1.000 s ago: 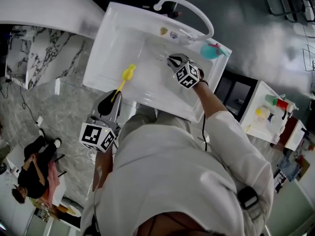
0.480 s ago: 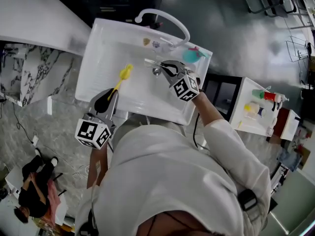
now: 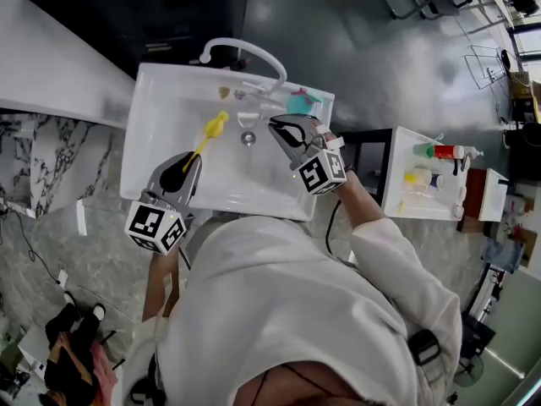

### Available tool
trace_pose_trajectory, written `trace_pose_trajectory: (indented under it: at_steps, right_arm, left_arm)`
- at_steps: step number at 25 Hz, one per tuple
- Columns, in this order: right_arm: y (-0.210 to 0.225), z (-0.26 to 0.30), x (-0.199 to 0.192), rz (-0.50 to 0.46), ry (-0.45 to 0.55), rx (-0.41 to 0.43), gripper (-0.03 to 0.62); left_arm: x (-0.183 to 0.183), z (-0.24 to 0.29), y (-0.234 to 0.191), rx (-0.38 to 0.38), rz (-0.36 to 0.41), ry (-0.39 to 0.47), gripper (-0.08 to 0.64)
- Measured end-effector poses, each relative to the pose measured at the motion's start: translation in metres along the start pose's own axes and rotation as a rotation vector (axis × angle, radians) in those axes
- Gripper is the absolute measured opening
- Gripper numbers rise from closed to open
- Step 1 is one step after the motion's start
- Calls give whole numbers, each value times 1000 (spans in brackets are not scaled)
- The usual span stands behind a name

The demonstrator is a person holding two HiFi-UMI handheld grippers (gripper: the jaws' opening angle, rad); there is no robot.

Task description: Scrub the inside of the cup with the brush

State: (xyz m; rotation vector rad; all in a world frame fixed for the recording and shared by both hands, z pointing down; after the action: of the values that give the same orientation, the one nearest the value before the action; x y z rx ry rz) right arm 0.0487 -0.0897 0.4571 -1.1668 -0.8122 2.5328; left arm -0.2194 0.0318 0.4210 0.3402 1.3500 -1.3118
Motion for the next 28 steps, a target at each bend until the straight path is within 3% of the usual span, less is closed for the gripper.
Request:
trace_pose_trajectory:
  at_steps: [15,28]
  right_arm:
    - [14,-86,31,-133,-67,-154,25]
    - [-4,-126,55,-322,-126,-179,25]
  left_arm:
    - [26,44,36,-230,124,-60,41]
    - [29,75,79,-459,314,-254,40]
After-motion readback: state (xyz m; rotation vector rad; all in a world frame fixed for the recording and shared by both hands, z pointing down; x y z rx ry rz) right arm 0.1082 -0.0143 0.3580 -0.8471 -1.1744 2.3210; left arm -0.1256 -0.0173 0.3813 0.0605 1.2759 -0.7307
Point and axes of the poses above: the fingertips, and each gripper's own axes: z forward along the fingers, y to its right, x out of its top, the point moved 10 cm from there along -z, backward along the fingers, and after that the axes turned 9 degrees about -z, right-handed, at the moved point
